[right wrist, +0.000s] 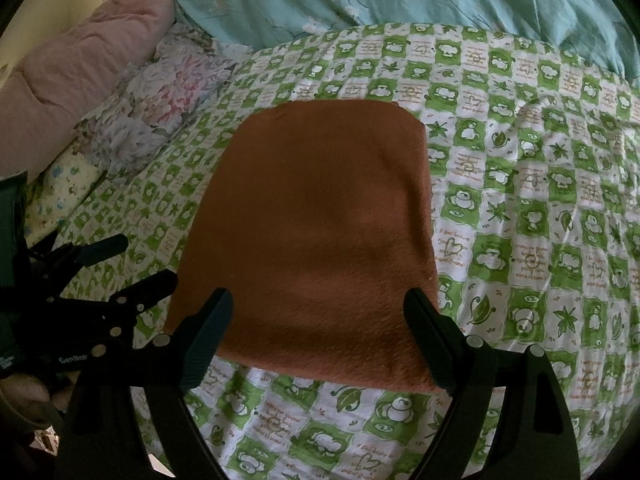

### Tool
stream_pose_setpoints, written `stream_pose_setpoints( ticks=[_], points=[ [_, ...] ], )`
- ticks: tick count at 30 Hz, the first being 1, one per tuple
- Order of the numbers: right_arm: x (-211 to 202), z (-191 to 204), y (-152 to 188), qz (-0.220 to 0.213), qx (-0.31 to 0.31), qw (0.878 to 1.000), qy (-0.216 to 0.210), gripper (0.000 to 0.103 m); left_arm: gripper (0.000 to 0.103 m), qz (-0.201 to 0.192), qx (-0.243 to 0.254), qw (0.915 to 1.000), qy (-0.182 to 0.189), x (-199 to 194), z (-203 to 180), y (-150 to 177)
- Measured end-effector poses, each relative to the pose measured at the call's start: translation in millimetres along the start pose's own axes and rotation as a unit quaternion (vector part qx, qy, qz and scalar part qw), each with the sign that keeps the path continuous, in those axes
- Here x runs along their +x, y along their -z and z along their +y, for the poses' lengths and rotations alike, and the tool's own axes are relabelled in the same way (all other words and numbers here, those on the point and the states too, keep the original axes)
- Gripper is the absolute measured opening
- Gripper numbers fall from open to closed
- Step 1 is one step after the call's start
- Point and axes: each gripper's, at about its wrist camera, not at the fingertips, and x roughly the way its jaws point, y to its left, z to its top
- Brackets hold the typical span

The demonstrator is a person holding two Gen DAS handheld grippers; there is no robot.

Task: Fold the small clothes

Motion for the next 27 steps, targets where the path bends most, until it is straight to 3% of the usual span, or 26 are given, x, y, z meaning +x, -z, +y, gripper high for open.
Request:
stream_pose_setpoints(
  ticks=[27],
  points=[
    [8,-13,-13,-0.010,0.025,1.000,0.009,0.087,0.092,-0.002,-0.007,1.0000,-0.005,15,12,-19]
  ],
)
